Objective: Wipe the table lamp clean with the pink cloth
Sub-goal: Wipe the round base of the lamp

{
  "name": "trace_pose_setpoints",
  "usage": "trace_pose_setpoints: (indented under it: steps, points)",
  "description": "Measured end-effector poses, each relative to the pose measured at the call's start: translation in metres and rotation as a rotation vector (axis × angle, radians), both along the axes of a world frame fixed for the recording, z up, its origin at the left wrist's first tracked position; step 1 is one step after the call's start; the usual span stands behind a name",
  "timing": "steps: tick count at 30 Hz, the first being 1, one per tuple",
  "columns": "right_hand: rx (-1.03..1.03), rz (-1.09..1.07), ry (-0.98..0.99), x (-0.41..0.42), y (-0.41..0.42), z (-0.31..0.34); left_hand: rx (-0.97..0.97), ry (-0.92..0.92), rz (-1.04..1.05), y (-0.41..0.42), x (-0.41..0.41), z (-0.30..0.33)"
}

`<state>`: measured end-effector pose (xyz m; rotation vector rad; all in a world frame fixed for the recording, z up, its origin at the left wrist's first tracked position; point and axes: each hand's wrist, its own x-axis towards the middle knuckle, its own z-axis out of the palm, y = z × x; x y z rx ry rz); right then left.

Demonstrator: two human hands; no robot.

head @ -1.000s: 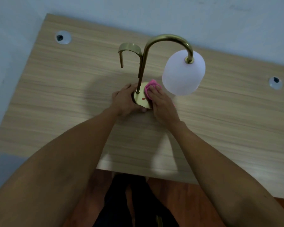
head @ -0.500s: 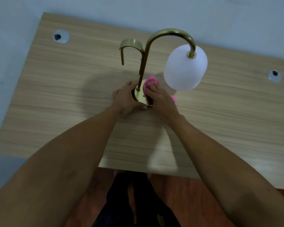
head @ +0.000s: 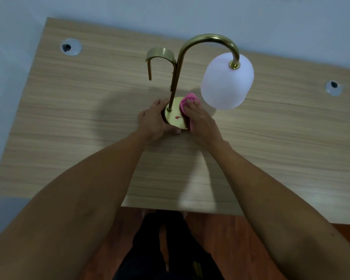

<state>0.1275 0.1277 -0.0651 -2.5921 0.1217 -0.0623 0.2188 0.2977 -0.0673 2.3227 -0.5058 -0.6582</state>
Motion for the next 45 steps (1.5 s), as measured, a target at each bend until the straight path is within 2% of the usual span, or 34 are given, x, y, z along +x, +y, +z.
trace_pose_setpoints:
  steps: [2,6,10,15,19,24,28,33,38,42,45]
  points:
    - [0.034,-0.081,0.007,0.003,0.012,-0.005,0.015,-0.002,-0.014,0.001,0.002,-0.003]
    - [0.039,0.05,-0.025,-0.025,0.014,-0.01,0.097,-0.046,-0.081,0.006,0.008,-0.008]
    - [0.085,-0.092,0.006,-0.011,0.018,-0.008,0.063,-0.021,-0.082,0.007,0.005,-0.01]
    - [0.04,0.079,-0.058,-0.02,0.018,-0.012,0.033,-0.034,-0.087,0.005,0.003,-0.01]
    - [0.056,-0.04,-0.073,-0.011,0.014,-0.009,0.021,-0.022,-0.076,0.005,0.004,-0.012]
    - [0.051,0.179,-0.167,-0.019,0.004,-0.014,0.022,-0.023,-0.095,0.004,0.006,-0.012]
    - [0.069,0.0,-0.142,-0.012,-0.003,-0.01,0.015,-0.014,-0.091,0.003,0.006,-0.012]
    - [0.036,0.224,-0.15,-0.019,-0.005,-0.01,-0.002,-0.004,-0.075,0.003,0.005,-0.015]
    - [0.032,0.031,-0.092,-0.011,-0.013,-0.005,-0.007,0.003,-0.077,0.003,0.003,-0.014]
    - [0.02,0.195,-0.087,-0.012,-0.001,-0.004,0.0,0.004,-0.076,0.004,0.004,-0.017]
    - [0.096,0.123,-0.112,-0.026,-0.025,-0.002,0.012,-0.011,-0.074,0.004,0.004,-0.013]
